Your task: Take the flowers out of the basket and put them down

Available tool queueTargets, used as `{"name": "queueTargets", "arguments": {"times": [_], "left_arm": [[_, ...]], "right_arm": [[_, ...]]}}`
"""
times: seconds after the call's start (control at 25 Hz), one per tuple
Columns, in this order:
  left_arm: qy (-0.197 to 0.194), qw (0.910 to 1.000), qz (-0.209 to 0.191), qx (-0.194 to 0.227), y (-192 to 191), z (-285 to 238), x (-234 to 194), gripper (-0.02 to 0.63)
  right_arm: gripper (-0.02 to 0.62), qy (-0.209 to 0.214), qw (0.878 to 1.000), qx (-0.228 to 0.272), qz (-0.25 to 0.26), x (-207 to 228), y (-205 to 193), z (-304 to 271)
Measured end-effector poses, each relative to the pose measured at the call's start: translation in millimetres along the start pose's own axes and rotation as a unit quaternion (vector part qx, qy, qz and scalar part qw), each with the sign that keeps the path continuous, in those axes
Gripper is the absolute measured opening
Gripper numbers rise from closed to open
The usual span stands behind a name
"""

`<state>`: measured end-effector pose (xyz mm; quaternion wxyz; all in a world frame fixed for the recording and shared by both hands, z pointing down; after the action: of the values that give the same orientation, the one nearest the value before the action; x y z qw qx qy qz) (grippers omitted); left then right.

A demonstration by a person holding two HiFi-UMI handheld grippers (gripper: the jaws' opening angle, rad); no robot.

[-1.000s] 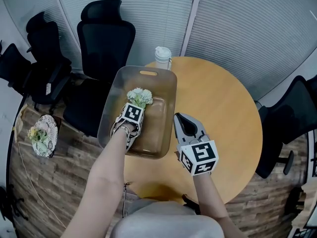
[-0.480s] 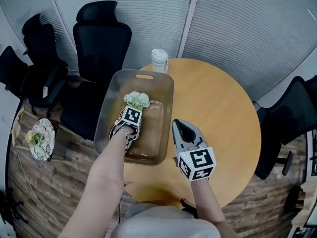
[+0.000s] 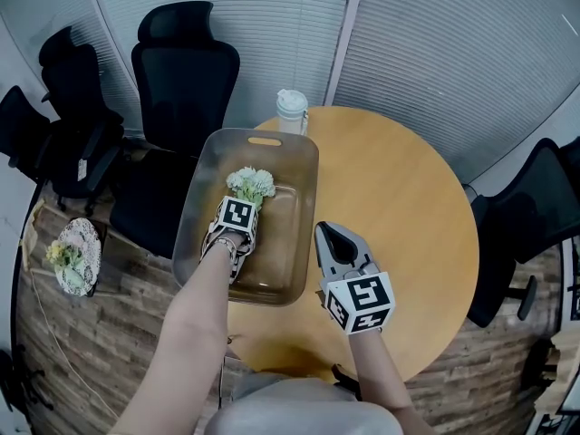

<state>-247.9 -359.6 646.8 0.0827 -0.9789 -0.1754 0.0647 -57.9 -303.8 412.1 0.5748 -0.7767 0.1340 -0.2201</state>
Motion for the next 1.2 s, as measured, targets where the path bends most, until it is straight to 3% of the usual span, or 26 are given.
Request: {"name": "queueTargets", "arguments": {"times": [0.16, 0.44, 0.6, 1.2], "left_arm": [[0.022, 0.9993, -0.023, 0.018, 7.6, 6.0, -3.6, 0.35], [0.04, 0.9979, -0.005, 0.051, 18.8, 9.5, -10.7, 0.35], [0.047, 0.996, -0.015, 0.074, 25.9, 13.9, -10.3, 0.35], [0.031, 0.994, 0.001, 0.105, 25.2, 42.6, -0.7, 0.35]], "right_arm": [[0.025, -0.003, 1.0, 0.0, 0.003, 0.0, -0.2, 3.0], [0.025, -0.007, 1.0, -0.009, 0.005, 5.8, -4.6, 6.6], [0.025, -0.001, 1.0, -0.009, 0.008, 2.8, -4.0, 4.0], [0.025, 0.01, 1.0, 0.016, 0.02, -14.6, 11.4, 25.3]]}}
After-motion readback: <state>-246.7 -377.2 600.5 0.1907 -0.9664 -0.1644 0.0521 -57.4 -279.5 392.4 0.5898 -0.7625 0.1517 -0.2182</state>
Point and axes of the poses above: the fingertips, and each gripper's own axes: z backward along the fingers, x to its right, y out of its top, the point moved 2 cm from there along z, backward along the fingers, and after that the axes turned 7 degrees about -z, right-handed, at the moved point
